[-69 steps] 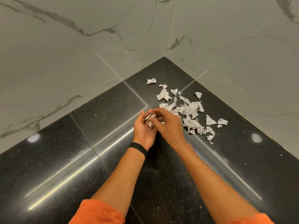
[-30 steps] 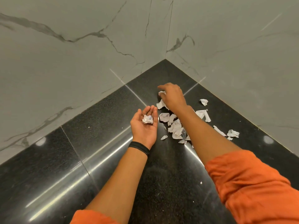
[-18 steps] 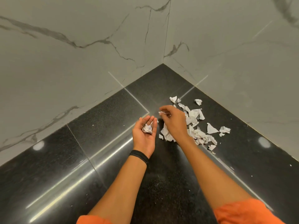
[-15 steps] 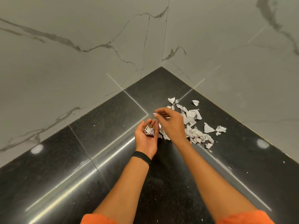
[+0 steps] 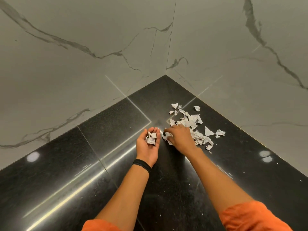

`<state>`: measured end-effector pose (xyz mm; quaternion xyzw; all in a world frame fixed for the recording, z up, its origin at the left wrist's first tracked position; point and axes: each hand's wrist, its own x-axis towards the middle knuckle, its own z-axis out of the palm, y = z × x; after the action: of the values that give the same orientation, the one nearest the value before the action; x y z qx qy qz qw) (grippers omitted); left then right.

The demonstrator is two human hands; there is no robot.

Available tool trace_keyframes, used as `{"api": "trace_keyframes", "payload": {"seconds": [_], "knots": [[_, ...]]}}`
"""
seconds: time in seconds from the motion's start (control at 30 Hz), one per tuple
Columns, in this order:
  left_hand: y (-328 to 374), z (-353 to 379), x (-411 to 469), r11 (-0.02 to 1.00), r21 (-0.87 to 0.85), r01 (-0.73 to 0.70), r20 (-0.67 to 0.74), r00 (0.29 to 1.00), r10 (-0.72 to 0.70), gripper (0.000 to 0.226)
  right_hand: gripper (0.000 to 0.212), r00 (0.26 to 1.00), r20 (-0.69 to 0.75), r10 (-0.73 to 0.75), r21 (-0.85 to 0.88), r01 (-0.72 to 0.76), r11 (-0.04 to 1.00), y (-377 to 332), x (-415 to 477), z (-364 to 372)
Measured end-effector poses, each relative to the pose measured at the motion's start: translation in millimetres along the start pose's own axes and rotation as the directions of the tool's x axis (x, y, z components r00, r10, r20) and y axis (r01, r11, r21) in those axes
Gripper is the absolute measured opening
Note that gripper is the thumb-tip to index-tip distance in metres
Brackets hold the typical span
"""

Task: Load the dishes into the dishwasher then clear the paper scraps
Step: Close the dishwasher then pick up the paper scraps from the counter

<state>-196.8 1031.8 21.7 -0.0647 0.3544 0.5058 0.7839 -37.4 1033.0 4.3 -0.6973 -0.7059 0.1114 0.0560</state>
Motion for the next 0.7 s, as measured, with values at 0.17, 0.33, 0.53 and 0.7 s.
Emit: {"api": "trace_keyframes", "payload": {"seconds": [0.17, 0.33, 0.53, 0.7], "knots": [[-6, -18, -22, 0.997, 0.076, -0.016, -0.005, 1.0, 0.016, 0.022, 0.026, 0.995, -0.104, -0.001, 0.016, 0.003, 1.0, -2, -41, 3], [-18, -31, -41, 0.995, 0.102, -0.014, -0.023, 1.0, 0.016, 0.02, 0.019, 0.947, -0.255, 0.194, 0.386, -0.084, 0.918, -4, -82, -2], [-31, -26, -61, 0.986, 0.163, 0.042, 0.039, 0.998, -0.049, 0.022, 0.011, 0.944, -0.201, 0.261, 0.732, -0.032, 0.681, -42, -93, -39], [-31, -20, -72, 0.992, 0.061, 0.108, 0.089, 0.99, -0.113, 0.028, 0.01, 0.994, -0.075, 0.081, 0.685, -0.008, 0.728, -63, -105, -44]]}}
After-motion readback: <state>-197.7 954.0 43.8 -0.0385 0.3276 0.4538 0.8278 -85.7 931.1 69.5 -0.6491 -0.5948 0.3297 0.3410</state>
